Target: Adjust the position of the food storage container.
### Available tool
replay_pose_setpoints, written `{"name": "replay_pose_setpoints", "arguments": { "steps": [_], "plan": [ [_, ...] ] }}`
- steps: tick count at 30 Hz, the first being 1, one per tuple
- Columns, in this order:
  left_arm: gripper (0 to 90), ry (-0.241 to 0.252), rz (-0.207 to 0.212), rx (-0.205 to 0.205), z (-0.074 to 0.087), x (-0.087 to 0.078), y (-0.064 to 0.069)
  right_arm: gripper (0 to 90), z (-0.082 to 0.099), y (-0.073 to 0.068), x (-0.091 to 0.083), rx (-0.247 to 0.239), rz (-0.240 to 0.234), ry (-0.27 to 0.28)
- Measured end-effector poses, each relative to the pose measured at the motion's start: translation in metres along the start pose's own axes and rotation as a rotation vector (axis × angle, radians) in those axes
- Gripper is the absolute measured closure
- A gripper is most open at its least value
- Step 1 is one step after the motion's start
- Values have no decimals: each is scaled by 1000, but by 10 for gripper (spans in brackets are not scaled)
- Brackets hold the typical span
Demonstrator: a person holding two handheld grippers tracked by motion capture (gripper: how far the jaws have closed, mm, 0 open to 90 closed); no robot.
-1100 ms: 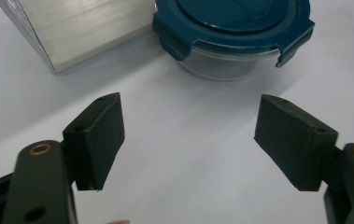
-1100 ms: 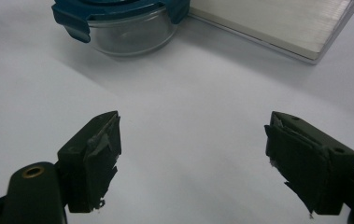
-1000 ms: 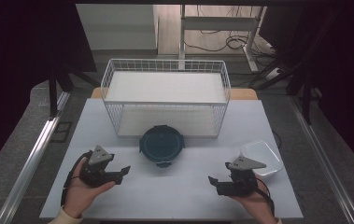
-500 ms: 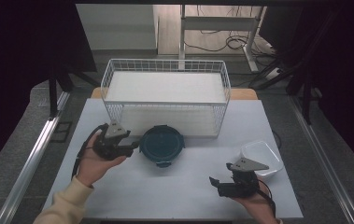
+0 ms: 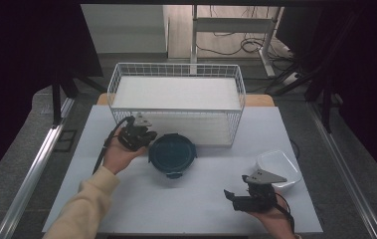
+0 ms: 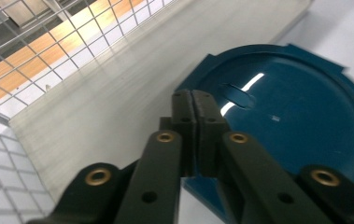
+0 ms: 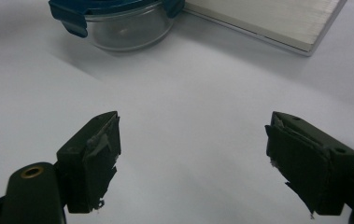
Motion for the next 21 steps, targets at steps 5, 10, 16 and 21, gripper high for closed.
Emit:
{"name": "replay_pose_setpoints", "arguments": {
  "steps": [5,10,16,21],
  "plan": [
    [900,-45,-17,32,1,20,0,188,1,2,0,10,24,9],
    [900,-73,-44,36,4,33,-6,192,1,3,0,14,20,25],
    [900,-107,-76,72,5,45,-13,192,1,0,0,4,19,24],
    [900,-110,-48,85,7,52,-12,193,2,1,1,7,20,22]
  ]
}}
Point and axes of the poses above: each handheld gripper's, and its own axes: x roughly forward along the jaws, z roughly out of its underside, y roughly to its right, the point moved 4 cm from there along x, roughly forward along the jaws, and after that the axes turned 2 degrees about z, right-handed, at the moved point
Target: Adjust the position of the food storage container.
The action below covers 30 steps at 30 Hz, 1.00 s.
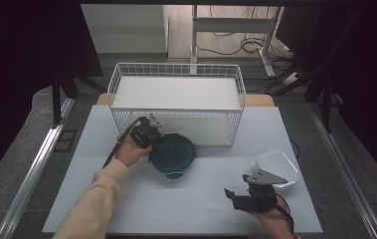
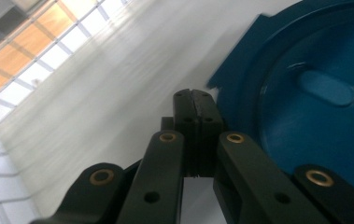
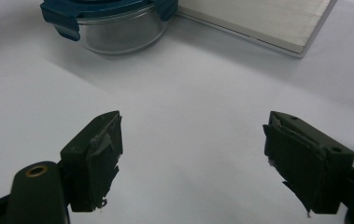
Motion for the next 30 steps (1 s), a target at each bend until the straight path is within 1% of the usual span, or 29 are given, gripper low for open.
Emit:
{"name": "replay_pose_setpoints", "arguments": {
  "steps": [2,3,6,7,9,13,14,17,18,20,22,23,24,27,28,29,30],
  "plan": [
    [900,6,-7,25,-1,1,1,193,0,0,0,0,1,-1],
    [900,6,-7,25,-1,1,1,193,0,0,0,0,1,-1],
    [900,15,21,3,-1,2,-1,193,0,0,1,1,-1,-4],
    [900,17,26,7,-1,2,-2,193,0,-1,1,-4,0,-5],
    [900,17,25,-1,-1,2,0,193,0,-1,1,-6,-2,-3],
    [900,31,42,25,-3,3,5,193,0,-1,1,-5,-4,-3],
    [900,28,45,31,-3,2,7,193,-1,-1,1,-6,-3,-2],
    [900,25,58,54,-5,1,14,193,-1,-2,1,-8,-4,0],
    [900,24,60,52,-5,1,17,194,-1,-1,1,-7,-4,0],
    [900,24,70,62,-6,0,22,193,-1,-1,1,-5,-4,0],
    [900,23,70,80,-7,-1,28,193,-2,0,1,-6,-4,3],
    [900,24,69,81,-7,-1,30,193,-2,0,0,-4,-3,5],
    [900,23,67,91,-8,-2,34,193,-3,1,-1,-3,-2,8],
    [900,25,78,104,-10,-3,43,194,-5,4,-5,14,0,26],
    [900,23,80,128,-11,-4,49,194,-6,6,-8,24,4,35],
    [900,23,80,128,-11,-4,49,194,-6,6,-8,24,4,35],
    [900,24,90,143,-12,-4,54,194,-6,7,-9,26,6,39]
  ]
}}
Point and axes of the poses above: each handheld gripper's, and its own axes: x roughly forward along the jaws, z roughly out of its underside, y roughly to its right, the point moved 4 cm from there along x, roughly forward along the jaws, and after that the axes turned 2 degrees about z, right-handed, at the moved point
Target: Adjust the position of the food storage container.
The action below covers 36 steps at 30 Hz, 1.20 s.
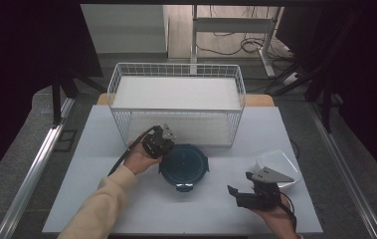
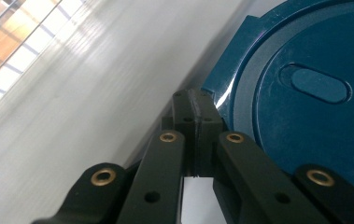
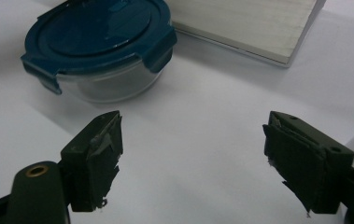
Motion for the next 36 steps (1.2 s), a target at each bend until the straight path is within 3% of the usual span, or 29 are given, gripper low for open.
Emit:
{"name": "replay_pose_setpoints", "arguments": {
  "steps": [5,18,24,27,28,29,32,34,36],
  "plan": [
    [900,8,1,24,-3,-1,10,194,-1,1,0,3,-1,0],
    [900,30,63,59,-10,-3,45,196,-3,4,-3,13,2,20],
    [900,14,65,42,-11,-4,45,196,-3,4,-3,14,2,25],
    [900,43,38,-9,-11,-18,44,196,-4,3,-4,15,0,29],
    [900,106,18,-60,-9,-38,46,196,-4,3,-5,15,-1,33],
    [900,106,18,-60,-9,-38,46,196,-4,3,-5,15,-1,33],
    [900,180,47,-106,3,-71,55,196,-4,4,-5,21,-2,30],
    [897,198,57,-165,19,-88,61,196,-3,4,-5,23,-2,30],
    [704,200,39,-266,49,-104,71,196,-3,4,-5,28,-4,26]
  ]
}}
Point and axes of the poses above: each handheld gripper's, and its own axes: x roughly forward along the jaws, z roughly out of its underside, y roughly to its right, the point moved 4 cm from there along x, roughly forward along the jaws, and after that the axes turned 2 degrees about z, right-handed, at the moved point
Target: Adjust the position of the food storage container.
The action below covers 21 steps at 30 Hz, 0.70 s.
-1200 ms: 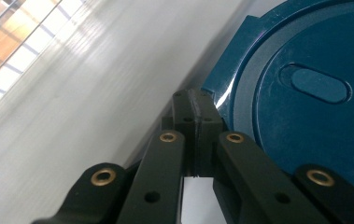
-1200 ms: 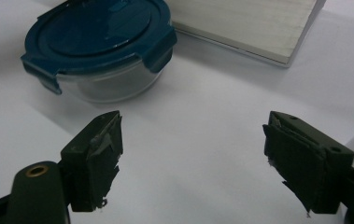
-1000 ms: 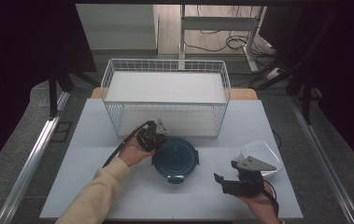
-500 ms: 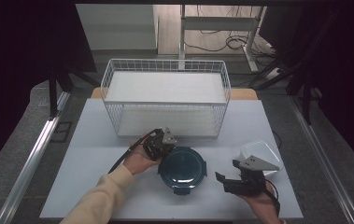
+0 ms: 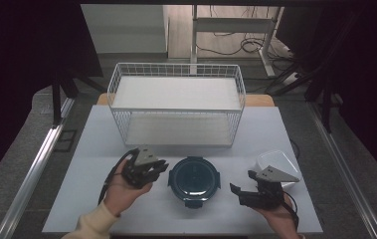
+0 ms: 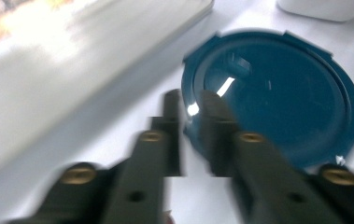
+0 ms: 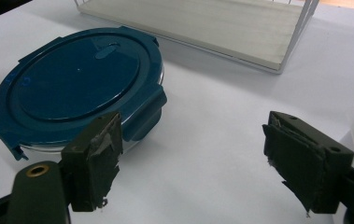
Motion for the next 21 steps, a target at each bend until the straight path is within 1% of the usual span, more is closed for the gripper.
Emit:
{"name": "replay_pose_setpoints", "arguments": {
  "steps": [1,2,3,4,5,6,9,10,11,12,17,21],
  "plan": [
    [626,0,0,0,0,0,0,196,0,0,0,0,0,0],
    [547,-7,-31,-30,14,-8,1,196,0,-1,0,0,0,-1],
    [465,-7,-31,-30,14,-8,1,196,0,-1,0,0,0,-1],
    [465,-13,-25,-52,19,-10,0,196,0,-3,0,-5,-5,1],
    [347,-7,-20,-79,23,-12,-1,196,-1,-4,0,-12,-10,2],
    [347,-1,-18,-101,26,-13,-3,196,-1,-6,0,-20,-14,5],
    [269,-7,-2,-154,32,-13,-11,196,-1,-7,0,-29,-24,8],
    [246,-9,6,-191,35,-11,-16,195,0,-7,1,-27,-35,5],
    [225,-9,6,-191,35,-11,-16,195,0,-7,1,-27,-35,5],
    [209,-8,4,-229,36,-11,-20,194,1,-7,2,-21,-44,-1],
    [189,-3,3,-240,35,-10,-24,194,4,-6,4,-20,-44,-10],
    [174,-10,12,-235,36,-7,-20,193,6,-6,3,-6,-53,-11]
  ]
}}
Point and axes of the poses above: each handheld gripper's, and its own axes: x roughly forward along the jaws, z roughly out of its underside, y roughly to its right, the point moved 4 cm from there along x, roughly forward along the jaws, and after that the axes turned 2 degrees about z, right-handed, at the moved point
